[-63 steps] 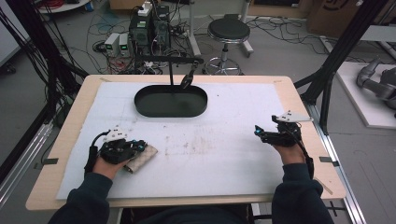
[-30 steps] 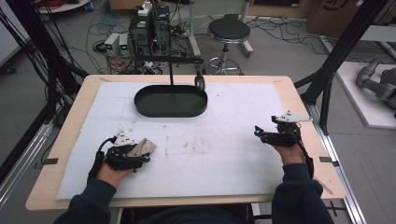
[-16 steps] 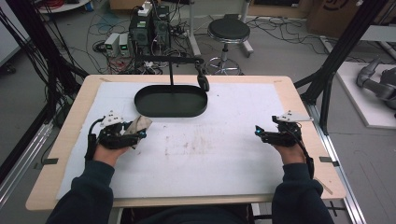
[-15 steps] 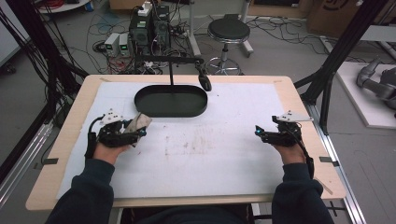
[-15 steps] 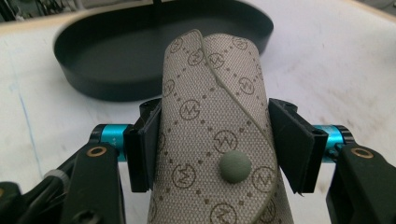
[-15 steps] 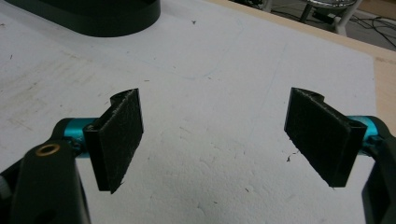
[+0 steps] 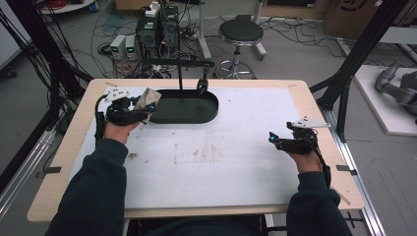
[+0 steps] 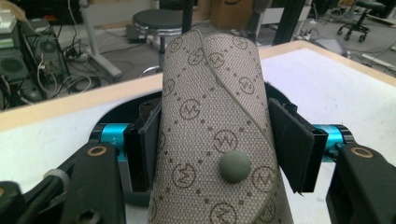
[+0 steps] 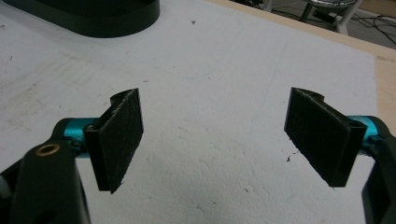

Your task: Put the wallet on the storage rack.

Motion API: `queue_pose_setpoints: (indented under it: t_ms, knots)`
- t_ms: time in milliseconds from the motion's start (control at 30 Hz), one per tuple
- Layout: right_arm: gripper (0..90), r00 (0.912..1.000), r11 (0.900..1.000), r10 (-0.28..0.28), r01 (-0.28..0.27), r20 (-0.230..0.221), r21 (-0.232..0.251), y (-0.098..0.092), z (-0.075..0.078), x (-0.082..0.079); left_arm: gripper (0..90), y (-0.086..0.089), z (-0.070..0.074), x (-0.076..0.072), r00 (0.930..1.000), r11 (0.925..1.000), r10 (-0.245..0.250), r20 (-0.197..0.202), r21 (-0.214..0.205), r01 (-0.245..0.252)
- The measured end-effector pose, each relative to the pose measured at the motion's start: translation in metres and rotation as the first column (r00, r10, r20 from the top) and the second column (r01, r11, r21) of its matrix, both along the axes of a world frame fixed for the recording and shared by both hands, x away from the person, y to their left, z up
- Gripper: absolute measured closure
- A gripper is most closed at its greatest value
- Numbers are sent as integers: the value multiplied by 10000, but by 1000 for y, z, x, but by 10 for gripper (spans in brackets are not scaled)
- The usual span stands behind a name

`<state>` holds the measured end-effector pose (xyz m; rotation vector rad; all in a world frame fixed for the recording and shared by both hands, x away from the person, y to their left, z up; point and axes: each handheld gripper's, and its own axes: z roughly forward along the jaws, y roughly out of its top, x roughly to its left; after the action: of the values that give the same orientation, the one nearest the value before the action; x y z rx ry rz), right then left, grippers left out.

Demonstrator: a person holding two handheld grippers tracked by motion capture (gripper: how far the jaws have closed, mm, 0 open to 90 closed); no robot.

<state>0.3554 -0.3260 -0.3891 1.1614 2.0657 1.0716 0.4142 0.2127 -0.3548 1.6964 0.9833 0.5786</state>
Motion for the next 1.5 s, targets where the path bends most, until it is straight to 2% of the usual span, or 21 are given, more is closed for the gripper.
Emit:
queue_pose_setpoints:
  t_ms: [33, 200, 267, 533, 633, 733, 833, 967, 1067, 1167, 1267, 1467, 1500]
  knots:
    - [199, 10000, 10000, 1, -1, 0, 5, 0, 0, 0, 388, -2, 1, 5, 10000, 9999, -30, 4, 123, 30]
    - [199, 10000, 10000, -20, 20, -21, 58, 0, 0, -1, 388, -11, -1, 29, 9998, 9999, -36, -189, 140, 39]
    - [200, 10000, 10000, -7, 7, -16, 79, 0, 0, 0, 388, -15, -5, 37, 9995, 9999, -8, -306, 116, 11]
    - [200, 10000, 9998, 38, -38, 24, 209, -1, 0, 0, 387, -36, -22, 67, 9977, 9985, 77, -669, 542, -41]
    - [200, 10000, 9996, 44, -44, -7, 273, -2, 0, -2, 387, -44, -31, 77, 9957, 9963, 7, -931, 854, 73]
    - [199, 10000, 9994, 21, -20, -15, 355, -4, 0, -3, 385, -51, -38, 86, 9943, 9948, 178, -1055, 1015, -70]
    - [200, 10000, 9990, -39, 39, -7, 451, -7, -1, -4, 381, -58, -44, 96, 9912, 9898, 269, -1299, 1420, -83]
    - [199, 10000, 9985, -54, 57, -45, 541, -9, -2, -7, 376, -67, -50, 105, 9891, 9842, 390, -1420, 1767, -134]
    - [200, 10000, 9987, -36, 38, -52, 517, -10, -2, -8, 362, -70, -57, 108, 9861, 9823, 667, -1521, 1833, -382]
    - [200, 10000, 9985, -63, 64, -37, 541, -11, -2, -9, 352, -71, -63, 110, 9817, 9754, 868, -1694, 2150, -492]
    - [200, 10000, 9983, -78, 80, -25, 572, -12, -2, -10, 315, -71, -61, 108, 9807, 9800, 927, -1720, 1902, -592]
    - [200, 10000, 9983, -54, 55, -15, 586, -11, -1, -11, 322, -63, -49, 97, 9870, 9878, 833, -1373, 1419, -636]
    - [200, 10000, 9983, -52, 53, -13, 583, -11, -1, -11, 321, -61, -47, 93, 9882, 9906, 809, -1297, 1201, -653]
